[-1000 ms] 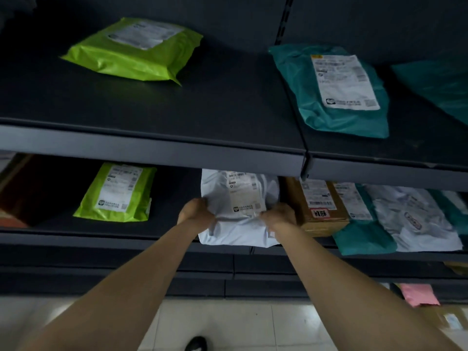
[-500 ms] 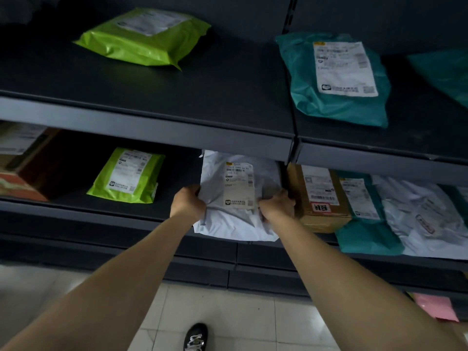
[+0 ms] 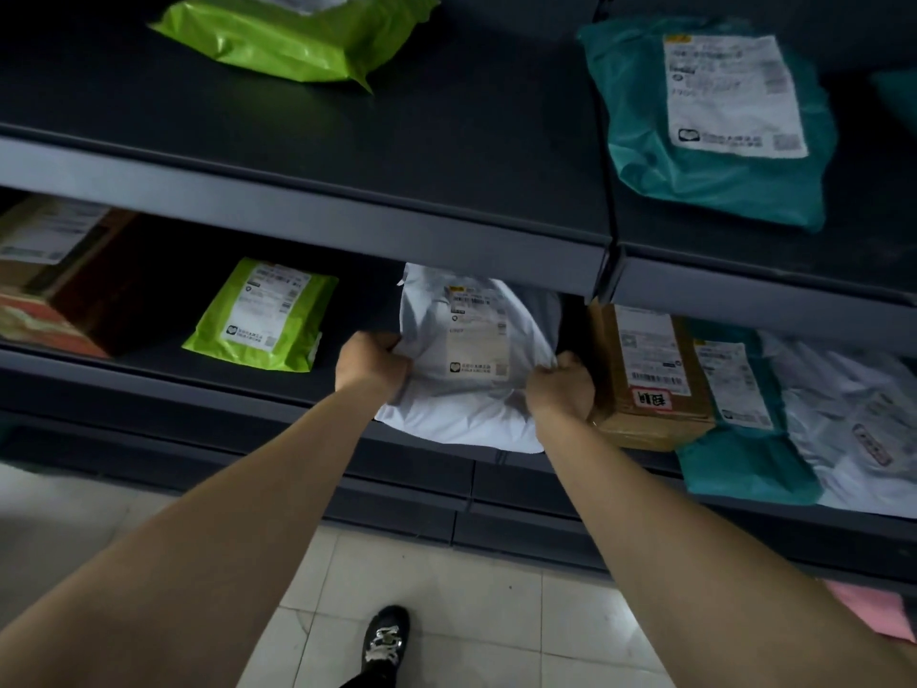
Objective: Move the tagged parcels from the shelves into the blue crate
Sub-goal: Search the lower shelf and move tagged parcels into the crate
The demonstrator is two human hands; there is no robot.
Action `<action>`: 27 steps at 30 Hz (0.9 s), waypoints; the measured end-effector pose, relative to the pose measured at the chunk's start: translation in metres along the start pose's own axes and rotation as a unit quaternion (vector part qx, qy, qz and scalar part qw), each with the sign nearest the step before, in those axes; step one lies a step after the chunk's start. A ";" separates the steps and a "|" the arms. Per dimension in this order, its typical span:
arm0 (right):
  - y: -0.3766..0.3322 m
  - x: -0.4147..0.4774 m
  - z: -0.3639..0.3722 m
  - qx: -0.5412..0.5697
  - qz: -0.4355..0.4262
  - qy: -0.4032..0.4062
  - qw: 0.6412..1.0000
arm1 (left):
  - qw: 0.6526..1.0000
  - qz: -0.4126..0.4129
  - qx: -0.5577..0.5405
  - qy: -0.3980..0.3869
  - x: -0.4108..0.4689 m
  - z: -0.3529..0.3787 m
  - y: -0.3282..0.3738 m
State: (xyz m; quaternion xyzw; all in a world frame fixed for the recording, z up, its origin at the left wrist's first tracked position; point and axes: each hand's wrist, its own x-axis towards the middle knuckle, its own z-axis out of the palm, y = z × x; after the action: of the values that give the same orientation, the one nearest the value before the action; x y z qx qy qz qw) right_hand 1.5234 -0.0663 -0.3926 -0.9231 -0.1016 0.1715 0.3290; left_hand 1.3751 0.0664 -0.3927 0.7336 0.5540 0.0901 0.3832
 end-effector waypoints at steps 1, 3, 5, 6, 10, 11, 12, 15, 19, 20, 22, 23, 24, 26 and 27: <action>0.000 -0.002 0.002 0.022 -0.013 0.010 1.000 | 1.000 0.010 -0.012 0.013 -0.001 0.000 -0.002; 0.000 -0.008 0.005 0.040 -0.041 0.019 0.998 | 0.998 0.028 -0.028 0.038 -0.001 0.001 -0.007; -0.001 -0.010 0.006 0.044 -0.079 0.034 0.995 | 0.997 0.036 -0.041 0.060 -0.002 0.001 -0.010; -0.002 -0.011 0.005 0.043 -0.096 0.041 0.994 | 0.996 0.039 -0.045 0.070 -0.003 0.001 -0.010; -0.006 -0.009 0.006 0.043 -0.117 0.041 0.991 | 0.993 0.050 -0.039 0.094 -0.003 0.000 -0.012; -0.005 -0.009 0.006 0.043 -0.113 0.039 0.992 | 0.994 0.051 -0.037 0.094 -0.003 0.000 -0.012; -0.004 -0.009 0.007 0.044 -0.108 0.036 0.993 | 0.994 0.050 -0.036 0.090 -0.003 0.001 -0.014; 0.007 -0.009 0.009 0.053 -0.081 0.007 0.995 | 0.998 0.017 -0.017 0.049 -0.007 0.003 -0.015; 0.016 0.002 0.005 0.017 -0.043 -0.074 0.996 | 0.998 -0.038 0.050 -0.013 -0.007 -0.003 -0.006; 0.016 0.003 0.003 0.010 -0.036 -0.091 0.995 | 0.996 -0.048 0.071 -0.019 -0.007 -0.003 -0.002; 0.014 0.001 -0.002 0.015 -0.039 -0.118 0.992 | 0.992 -0.064 0.110 -0.007 -0.008 0.004 0.009; 0.013 -0.001 -0.004 0.025 -0.055 -0.120 0.991 | 0.988 -0.068 0.136 0.009 -0.012 0.010 0.014; 0.013 -0.004 -0.008 0.034 -0.079 -0.114 0.990 | 0.986 -0.056 0.158 0.024 -0.018 0.017 0.021; 0.015 -0.009 -0.021 0.033 -0.141 -0.081 0.986 | 0.979 0.031 0.194 0.048 -0.032 0.034 0.040; 0.017 -0.009 -0.030 0.030 -0.172 -0.052 0.983 | 0.975 0.079 0.201 0.052 -0.039 0.044 0.051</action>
State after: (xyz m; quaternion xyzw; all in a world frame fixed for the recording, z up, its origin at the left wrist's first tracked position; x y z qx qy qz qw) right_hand 1.5279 -0.0991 -0.3794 -0.8713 -0.2709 0.1626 0.3754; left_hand 1.4230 0.0071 -0.3776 0.8314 0.5200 0.0448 0.1908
